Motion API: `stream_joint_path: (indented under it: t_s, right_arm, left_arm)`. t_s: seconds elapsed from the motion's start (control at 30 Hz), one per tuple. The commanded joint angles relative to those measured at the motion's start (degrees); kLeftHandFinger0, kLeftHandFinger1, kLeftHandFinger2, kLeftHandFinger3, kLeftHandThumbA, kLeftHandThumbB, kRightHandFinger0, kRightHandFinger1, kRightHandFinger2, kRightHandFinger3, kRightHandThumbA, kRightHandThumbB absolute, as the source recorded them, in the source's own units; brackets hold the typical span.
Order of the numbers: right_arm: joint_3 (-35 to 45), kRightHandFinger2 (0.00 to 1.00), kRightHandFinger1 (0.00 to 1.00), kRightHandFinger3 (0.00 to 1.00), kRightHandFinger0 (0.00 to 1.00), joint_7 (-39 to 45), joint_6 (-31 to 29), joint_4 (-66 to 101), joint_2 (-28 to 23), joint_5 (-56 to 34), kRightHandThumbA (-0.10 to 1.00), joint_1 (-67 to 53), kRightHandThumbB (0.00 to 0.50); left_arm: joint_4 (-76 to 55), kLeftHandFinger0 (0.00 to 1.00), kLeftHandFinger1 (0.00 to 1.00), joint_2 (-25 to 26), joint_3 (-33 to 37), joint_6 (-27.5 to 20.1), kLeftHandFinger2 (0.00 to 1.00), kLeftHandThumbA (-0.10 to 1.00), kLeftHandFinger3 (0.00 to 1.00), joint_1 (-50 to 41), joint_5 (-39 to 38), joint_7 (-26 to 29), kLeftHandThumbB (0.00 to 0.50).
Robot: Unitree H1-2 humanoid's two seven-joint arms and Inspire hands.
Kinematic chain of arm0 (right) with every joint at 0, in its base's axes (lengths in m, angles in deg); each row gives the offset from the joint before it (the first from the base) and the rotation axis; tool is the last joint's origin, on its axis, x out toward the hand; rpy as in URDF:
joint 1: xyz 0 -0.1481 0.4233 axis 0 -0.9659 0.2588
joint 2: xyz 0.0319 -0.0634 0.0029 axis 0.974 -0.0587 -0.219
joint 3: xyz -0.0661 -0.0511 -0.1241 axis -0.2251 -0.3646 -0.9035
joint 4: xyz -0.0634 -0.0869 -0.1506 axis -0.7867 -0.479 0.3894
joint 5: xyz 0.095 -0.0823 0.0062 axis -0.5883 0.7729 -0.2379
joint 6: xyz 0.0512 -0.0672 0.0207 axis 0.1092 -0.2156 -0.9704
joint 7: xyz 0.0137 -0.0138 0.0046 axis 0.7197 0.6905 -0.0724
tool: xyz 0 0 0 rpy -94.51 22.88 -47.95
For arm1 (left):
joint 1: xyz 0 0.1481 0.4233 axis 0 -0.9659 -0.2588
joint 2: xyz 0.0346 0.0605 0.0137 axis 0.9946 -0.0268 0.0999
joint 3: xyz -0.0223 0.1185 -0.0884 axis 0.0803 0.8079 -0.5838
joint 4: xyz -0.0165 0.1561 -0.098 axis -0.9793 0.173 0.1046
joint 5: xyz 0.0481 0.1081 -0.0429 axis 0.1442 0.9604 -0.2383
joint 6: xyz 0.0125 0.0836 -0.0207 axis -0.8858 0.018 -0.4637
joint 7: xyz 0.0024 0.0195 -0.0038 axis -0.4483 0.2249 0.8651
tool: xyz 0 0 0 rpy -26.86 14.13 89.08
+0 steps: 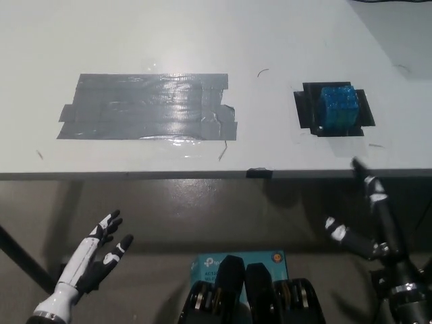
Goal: A rubick's cube is kept in the black marked spot on the table and the robot uses its right arm to pick it up and hands it to a person
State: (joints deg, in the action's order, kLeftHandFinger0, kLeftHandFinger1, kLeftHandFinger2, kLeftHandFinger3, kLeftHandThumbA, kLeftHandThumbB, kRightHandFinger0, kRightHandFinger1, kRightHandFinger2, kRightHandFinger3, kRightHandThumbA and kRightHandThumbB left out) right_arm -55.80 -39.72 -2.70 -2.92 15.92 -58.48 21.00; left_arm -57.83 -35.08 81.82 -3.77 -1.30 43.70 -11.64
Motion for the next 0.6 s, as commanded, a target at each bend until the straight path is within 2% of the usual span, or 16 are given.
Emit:
stream_joint_path:
  t_s: [0.0,0.1,0.3,0.4,0.47,0.57]
  right_arm:
    - [3.0,1.0,1.0,1.0,1.0,-6.1,-0.2,6.0,1.7,4.6,0.81,3.6,0.31]
    - [4.8,1.0,1.0,1.0,1.0,-7.9,1.4,5.2,2.7,6.0,0.89,7.5,0.305]
    - [6.7,1.0,1.0,1.0,1.0,-8.6,6.9,1.0,2.8,5.8,0.93,15.4,0.31]
    - [7.1,1.0,1.0,1.0,1.0,-9.9,7.8,-4.3,1.9,7.2,0.96,19.1,0.344]
    - [7.4,1.0,1.0,1.0,1.0,-10.6,8.8,-10.7,1.1,7.0,0.97,22.7,0.389]
    - [7.5,1.0,1.0,1.0,1.0,-11.0,8.2,-18.7,0.1,6.2,0.96,26.1,0.417]
  left_arm:
    - [-1.5,1.0,1.0,0.2,-0.1,-2.2,1.0,0.86,1.0,-0.1,1.0,-0.2,0.13]
    - [-1.4,1.0,1.0,0.2,0.0,-2.8,1.0,0.87,1.0,-0.5,1.6,0.1,0.139]
    - [-1.5,1.0,1.0,0.2,-0.1,-2.5,1.0,0.88,1.0,-0.2,1.8,0.0,0.145]
    - [-1.5,1.0,1.0,0.1,-0.1,-2.3,1.0,0.88,1.0,0.0,1.7,-0.2,0.142]
    - [-1.5,1.0,1.0,0.0,-0.2,-2.1,1.0,0.87,1.0,0.1,1.6,-0.3,0.132]
    - [-1.3,1.0,1.0,0.1,-0.1,-2.3,1.0,0.87,1.0,0.1,1.8,-0.2,0.137]
